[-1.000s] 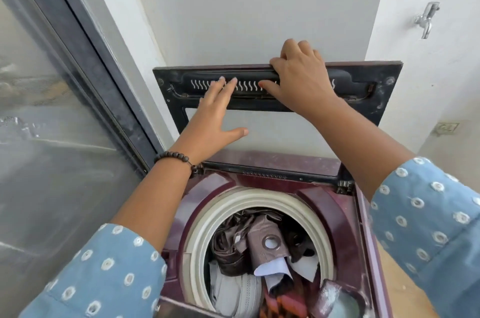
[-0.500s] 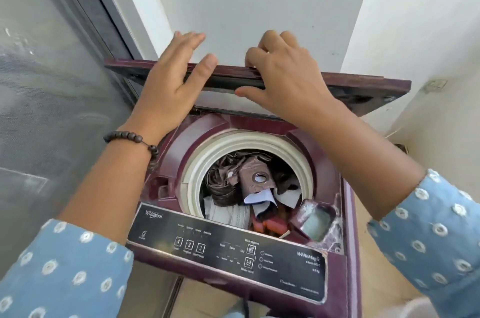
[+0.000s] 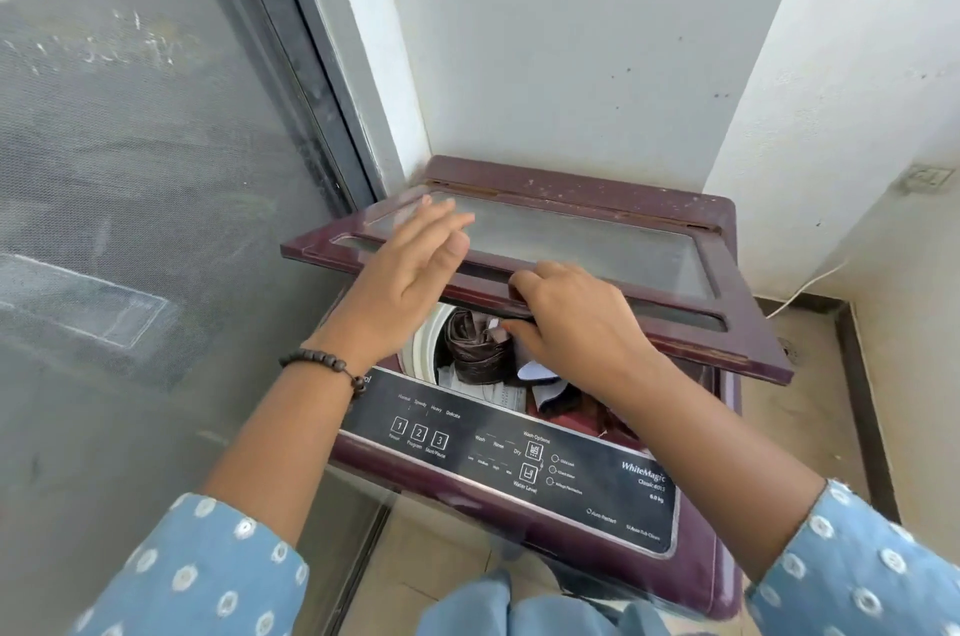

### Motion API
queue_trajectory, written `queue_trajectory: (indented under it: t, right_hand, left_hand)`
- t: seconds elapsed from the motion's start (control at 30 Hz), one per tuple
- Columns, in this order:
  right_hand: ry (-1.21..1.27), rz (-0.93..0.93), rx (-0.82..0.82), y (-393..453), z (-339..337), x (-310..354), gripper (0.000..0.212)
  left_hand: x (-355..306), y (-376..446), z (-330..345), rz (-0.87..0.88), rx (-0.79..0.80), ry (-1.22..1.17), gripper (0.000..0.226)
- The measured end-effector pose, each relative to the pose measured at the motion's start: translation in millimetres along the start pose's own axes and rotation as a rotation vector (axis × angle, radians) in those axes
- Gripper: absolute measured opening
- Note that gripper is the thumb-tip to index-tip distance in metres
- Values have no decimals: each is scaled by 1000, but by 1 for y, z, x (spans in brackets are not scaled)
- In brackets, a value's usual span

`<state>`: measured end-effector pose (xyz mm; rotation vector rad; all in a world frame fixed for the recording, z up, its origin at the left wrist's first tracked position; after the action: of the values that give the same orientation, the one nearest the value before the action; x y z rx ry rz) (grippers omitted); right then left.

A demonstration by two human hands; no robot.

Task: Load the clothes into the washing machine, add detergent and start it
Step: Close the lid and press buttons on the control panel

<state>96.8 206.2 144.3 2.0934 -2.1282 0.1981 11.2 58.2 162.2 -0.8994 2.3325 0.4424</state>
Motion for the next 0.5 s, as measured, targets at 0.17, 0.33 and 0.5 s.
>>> queue_trajectory:
  t: [0.17, 0.33, 0.5]
  right_hand:
    - [83, 39, 67, -6, 29, 3, 41]
    - [126, 57, 125, -14, 55, 6, 47]
    - [148, 66, 157, -16, 71, 5, 47]
  left_hand:
    - [15, -18, 22, -51, 70, 24, 87]
    - [35, -32, 53, -41, 170, 171, 79]
    - [52, -38, 80, -75, 321, 380, 63]
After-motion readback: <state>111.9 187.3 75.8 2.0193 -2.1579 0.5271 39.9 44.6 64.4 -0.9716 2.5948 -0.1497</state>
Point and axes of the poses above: each hand's wrist, its own y-axis towards the middle knuckle, its own z-axis out of the palm, x = y × z, the point moved 4 cm from there along y, towards the middle knuckle, and after that the axes turned 6 degrees about x, right-handed, at the moved point
